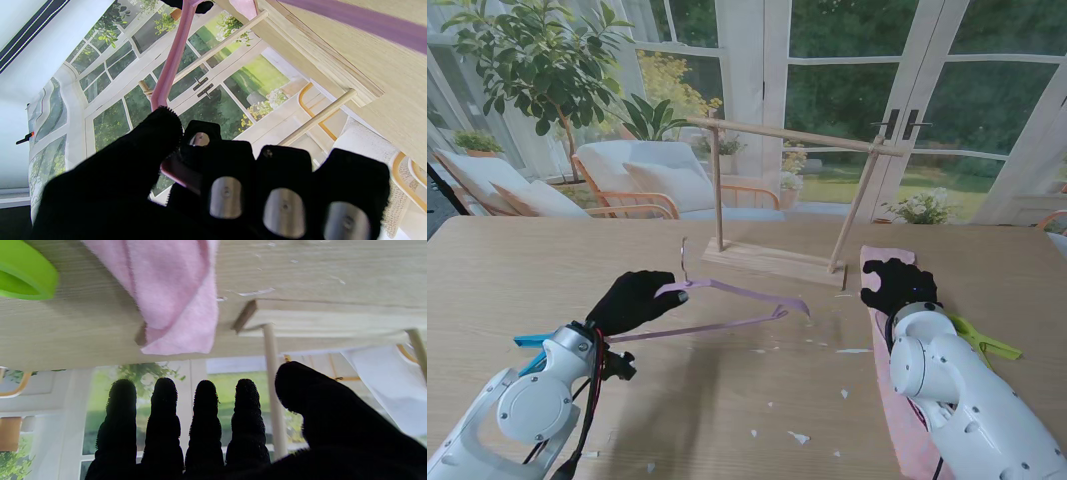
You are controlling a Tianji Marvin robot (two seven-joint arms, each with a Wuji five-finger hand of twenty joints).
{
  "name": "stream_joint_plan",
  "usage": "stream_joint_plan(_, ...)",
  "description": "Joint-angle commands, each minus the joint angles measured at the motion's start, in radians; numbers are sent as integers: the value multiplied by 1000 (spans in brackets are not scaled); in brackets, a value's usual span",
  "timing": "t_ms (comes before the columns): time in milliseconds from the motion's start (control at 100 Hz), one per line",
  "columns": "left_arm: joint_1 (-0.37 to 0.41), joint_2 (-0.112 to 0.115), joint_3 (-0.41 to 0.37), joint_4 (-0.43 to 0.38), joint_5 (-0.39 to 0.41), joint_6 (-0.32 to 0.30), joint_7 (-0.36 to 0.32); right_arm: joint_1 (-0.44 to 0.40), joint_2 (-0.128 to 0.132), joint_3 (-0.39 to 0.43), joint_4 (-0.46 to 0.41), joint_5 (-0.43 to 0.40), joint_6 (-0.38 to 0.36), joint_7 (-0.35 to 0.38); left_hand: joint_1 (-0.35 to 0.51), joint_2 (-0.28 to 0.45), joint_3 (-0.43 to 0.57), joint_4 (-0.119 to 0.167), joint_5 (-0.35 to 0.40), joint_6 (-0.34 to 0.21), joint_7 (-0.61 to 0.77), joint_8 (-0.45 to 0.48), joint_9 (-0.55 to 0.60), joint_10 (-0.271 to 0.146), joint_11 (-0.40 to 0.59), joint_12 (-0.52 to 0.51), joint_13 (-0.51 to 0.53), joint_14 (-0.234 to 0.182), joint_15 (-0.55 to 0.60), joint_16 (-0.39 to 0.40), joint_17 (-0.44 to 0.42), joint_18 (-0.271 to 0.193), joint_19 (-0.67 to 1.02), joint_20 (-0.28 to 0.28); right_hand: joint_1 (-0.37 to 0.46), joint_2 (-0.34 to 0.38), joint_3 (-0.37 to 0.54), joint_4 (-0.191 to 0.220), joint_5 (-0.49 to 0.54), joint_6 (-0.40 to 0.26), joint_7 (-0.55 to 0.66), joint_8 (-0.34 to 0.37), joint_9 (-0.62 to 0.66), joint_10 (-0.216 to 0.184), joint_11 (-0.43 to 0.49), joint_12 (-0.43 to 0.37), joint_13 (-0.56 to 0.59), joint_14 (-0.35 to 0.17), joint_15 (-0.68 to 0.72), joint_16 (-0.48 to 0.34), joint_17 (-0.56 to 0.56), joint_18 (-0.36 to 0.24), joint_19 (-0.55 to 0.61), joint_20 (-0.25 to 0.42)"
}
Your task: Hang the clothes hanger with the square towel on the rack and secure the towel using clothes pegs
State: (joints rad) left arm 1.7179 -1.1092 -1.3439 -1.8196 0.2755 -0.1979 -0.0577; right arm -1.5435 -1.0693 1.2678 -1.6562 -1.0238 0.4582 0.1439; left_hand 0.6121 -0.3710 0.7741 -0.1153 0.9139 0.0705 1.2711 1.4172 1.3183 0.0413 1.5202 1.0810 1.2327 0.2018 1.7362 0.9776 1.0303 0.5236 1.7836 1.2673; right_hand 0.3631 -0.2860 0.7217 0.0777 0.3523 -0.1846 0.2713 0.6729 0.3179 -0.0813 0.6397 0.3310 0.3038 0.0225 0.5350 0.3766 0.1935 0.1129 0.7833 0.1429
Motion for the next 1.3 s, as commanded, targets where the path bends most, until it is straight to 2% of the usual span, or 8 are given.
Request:
stream_joint_plan(0, 5, -5, -2, -8, -2, -3, -9, 12, 5, -4, 38, 12, 11, 8, -3, 19, -9, 33, 62, 55, 97, 71, 25, -57, 12, 2, 32, -8, 145, 16, 26, 26, 310, 38, -2, -34, 44, -9, -9, 8, -22, -20, -3, 7, 21, 9, 0, 3, 16, 15, 3, -17, 31, 497)
stream_joint_plan(200, 2, -6, 4, -3, -4, -8, -4, 83, 17, -49, 156, -13, 41, 43, -5, 19, -8, 32, 63, 55, 97, 71, 25, -57, 12, 2, 32, -5, 144, 15, 26, 27, 310, 35, -176, -64, -36, -104, -51, 177, -66, -27, -136, 39, 68, 41, -113, -20, 54, 41, -38, -54, 70, 504)
stream_joint_plan(370, -1, -6, 9, 0, 4, -5, -2, 137, 24, -103, 226, -42, 66, 61, -4, 18, -8, 32, 63, 55, 97, 72, 25, -57, 12, 2, 32, -4, 144, 14, 26, 27, 310, 33, -309, -54, -75, -129, -117, 295, -69, -47, -137, 85, -239, -111, -176, -41, -176, -72, -126, -68, -51, 491)
stream_joint_plan(660, -1, -5, 11, 2, 12, -3, -1, 208, 27, -203, 333, -10, 120, 53, -3, 18, -8, 32, 63, 55, 97, 72, 25, -57, 12, 2, 32, -5, 144, 14, 26, 27, 310, 31, -380, -74, -55, -147, -128, 353, -52, -66, -138, 108, -298, -104, -176, -36, -219, -58, -124, -72, -97, 520)
stream_joint_plan(850, -5, -6, 16, 2, 10, 9, -2, 247, 24, -267, 401, 14, 158, 21, -2, 16, -9, 32, 63, 55, 97, 73, 25, -57, 12, 2, 32, -5, 144, 13, 26, 27, 310, 30, -349, -99, -38, -143, -146, 370, 4, -53, -138, 122, -281, -85, -177, -28, -179, -39, -109, -74, -95, 544)
stream_joint_plan(1100, -13, -6, 24, 7, 12, 8, -2, 269, 20, -299, 434, 32, 196, -3, -2, 13, -8, 33, 63, 55, 96, 73, 25, -57, 12, 2, 32, -5, 143, 13, 27, 26, 310, 29, -95, -137, -72, -102, -122, 309, 208, 46, -135, 97, -130, -46, -176, -30, -63, -14, -87, -71, -61, 543)
stream_joint_plan(1150, -13, -5, 23, 8, 12, 6, -3, 268, 20, -298, 433, 37, 196, -3, -2, 13, -8, 33, 63, 55, 96, 73, 25, -57, 12, 2, 32, -5, 143, 12, 27, 25, 310, 28, -68, -158, -29, -99, -95, 282, 269, 77, -135, 84, -99, -45, -176, -36, -38, -9, -83, -71, -49, 539)
stream_joint_plan(1290, -12, -6, 22, 8, 11, 4, -2, 263, 14, -290, 440, 56, 184, -28, -2, 10, -6, 33, 63, 55, 96, 73, 25, -57, 12, 2, 32, -5, 142, 11, 27, 25, 310, 25, -34, -240, 241, -132, 10, 170, 420, 129, -139, 50, 61, 8, -155, -38, 59, 18, -61, -68, -10, 524)
